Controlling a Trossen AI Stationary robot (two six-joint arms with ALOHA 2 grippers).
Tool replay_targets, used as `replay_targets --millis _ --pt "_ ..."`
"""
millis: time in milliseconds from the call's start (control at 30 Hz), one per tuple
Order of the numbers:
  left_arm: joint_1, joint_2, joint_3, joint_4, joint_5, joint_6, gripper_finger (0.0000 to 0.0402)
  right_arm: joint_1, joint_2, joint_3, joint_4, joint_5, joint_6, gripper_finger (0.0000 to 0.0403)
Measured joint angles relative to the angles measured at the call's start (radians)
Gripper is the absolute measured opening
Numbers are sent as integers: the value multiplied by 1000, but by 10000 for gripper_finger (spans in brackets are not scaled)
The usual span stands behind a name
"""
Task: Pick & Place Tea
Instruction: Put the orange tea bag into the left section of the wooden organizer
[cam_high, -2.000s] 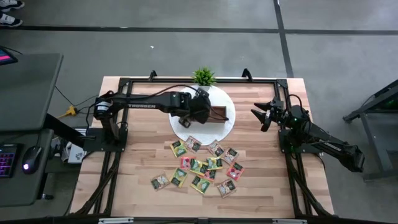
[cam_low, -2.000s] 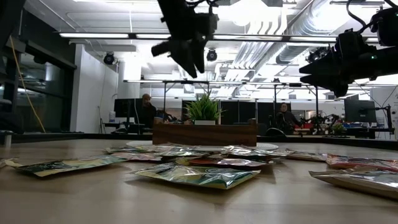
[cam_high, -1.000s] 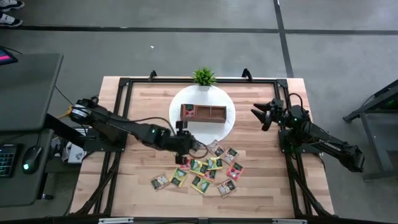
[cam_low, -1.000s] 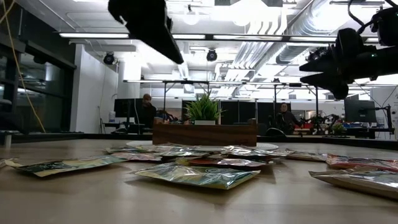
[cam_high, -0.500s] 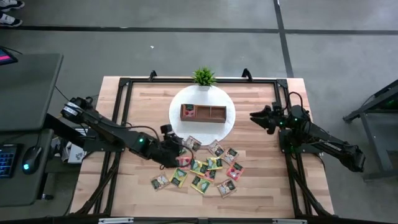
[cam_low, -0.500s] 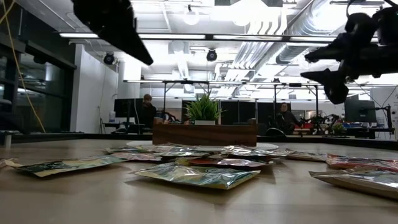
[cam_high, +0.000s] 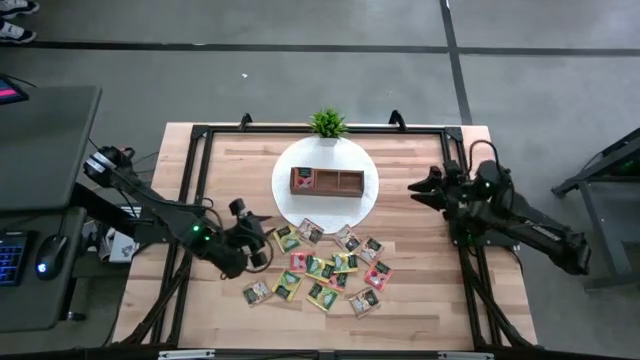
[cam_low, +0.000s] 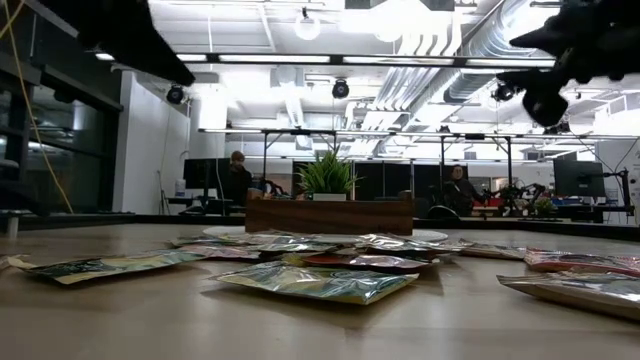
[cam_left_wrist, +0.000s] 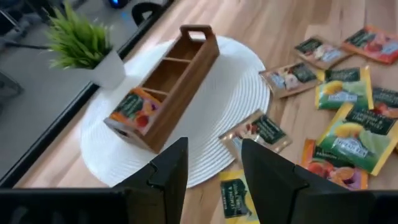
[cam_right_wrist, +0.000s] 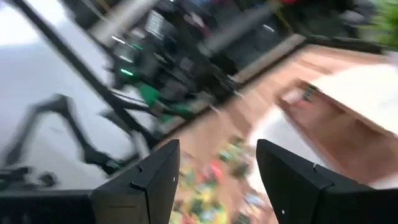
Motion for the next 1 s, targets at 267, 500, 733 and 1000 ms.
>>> replay_targets --millis 267,500,733,1000 --pt "-70 -94 -103 0 -117 -107 147 172 263 392 -621 346 -97 208" --pt "-113 -162 -163 -5 -135 -115 147 458 577 559 -781 582 -28 208" --pt "-117 -232 -204 -5 -143 -107 147 794 931 632 -743 742 135 208" --pt "-117 -261 -205 -2 -137 -55 147 1015 1125 637 -619 733 601 208"
